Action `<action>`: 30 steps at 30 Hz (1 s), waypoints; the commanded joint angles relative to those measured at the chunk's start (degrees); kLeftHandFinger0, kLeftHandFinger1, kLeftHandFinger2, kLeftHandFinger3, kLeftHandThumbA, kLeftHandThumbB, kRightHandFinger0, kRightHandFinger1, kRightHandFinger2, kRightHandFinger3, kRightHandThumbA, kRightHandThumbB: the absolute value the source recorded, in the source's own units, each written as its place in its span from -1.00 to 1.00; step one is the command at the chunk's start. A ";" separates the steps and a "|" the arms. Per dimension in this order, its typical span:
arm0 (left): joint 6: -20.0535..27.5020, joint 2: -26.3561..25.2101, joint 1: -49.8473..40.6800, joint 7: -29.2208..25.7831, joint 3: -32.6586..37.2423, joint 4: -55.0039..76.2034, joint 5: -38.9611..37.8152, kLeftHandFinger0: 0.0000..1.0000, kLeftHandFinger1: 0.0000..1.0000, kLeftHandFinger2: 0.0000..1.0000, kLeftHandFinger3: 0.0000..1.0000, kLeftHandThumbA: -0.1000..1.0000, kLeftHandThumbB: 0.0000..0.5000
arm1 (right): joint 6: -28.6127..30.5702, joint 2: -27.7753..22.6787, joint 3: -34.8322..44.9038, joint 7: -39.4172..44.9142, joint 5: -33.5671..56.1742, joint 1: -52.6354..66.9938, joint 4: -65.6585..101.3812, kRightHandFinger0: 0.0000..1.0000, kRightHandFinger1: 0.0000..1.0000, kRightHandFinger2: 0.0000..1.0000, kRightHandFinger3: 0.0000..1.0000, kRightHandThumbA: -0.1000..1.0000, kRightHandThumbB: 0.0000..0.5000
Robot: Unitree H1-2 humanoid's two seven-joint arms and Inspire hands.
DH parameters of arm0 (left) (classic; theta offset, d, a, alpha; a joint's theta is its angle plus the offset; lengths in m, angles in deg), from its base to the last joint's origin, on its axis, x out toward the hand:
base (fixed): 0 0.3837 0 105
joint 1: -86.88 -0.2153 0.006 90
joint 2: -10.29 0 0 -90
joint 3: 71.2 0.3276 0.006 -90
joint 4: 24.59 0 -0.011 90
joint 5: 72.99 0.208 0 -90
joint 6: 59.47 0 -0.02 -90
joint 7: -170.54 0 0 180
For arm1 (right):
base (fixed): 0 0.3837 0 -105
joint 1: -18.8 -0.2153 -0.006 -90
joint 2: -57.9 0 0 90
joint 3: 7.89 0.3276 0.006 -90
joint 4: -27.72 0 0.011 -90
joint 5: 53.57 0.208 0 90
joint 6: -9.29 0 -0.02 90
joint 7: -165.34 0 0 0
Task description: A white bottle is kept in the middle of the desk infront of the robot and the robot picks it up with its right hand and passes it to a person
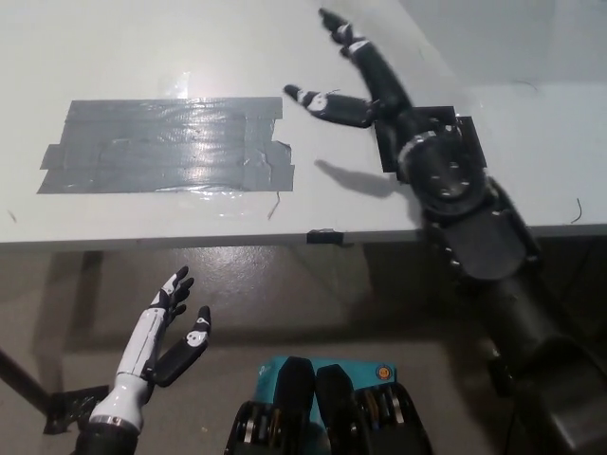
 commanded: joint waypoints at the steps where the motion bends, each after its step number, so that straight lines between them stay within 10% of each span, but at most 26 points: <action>1: 0.48 -0.36 0.52 -0.83 -0.33 1.53 0.46 1.00 1.00 1.00 1.00 0.03 -0.68 | -6.13 -3.52 2.11 3.93 2.59 3.21 18.02 1.00 1.00 1.00 1.00 0.68 0.96; 13: 1.47 -0.64 1.53 -0.52 -0.75 0.47 -0.48 1.00 1.00 1.00 1.00 0.23 -0.74 | -8.91 -10.38 5.19 6.09 8.94 29.84 65.08 1.00 1.00 1.00 1.00 0.70 0.67; 20: 1.91 -0.39 1.53 -0.79 -0.65 0.15 -0.28 1.00 1.00 1.00 1.00 0.25 -0.76 | -7.11 -8.71 4.70 4.94 10.85 40.56 63.43 1.00 1.00 1.00 1.00 0.78 0.53; 30: 2.65 0.06 0.28 -0.89 -0.69 0.88 -0.53 1.00 1.00 1.00 1.00 0.26 -0.76 | 1.04 -4.61 3.96 4.20 8.28 43.81 41.28 1.00 1.00 1.00 1.00 0.58 -0.25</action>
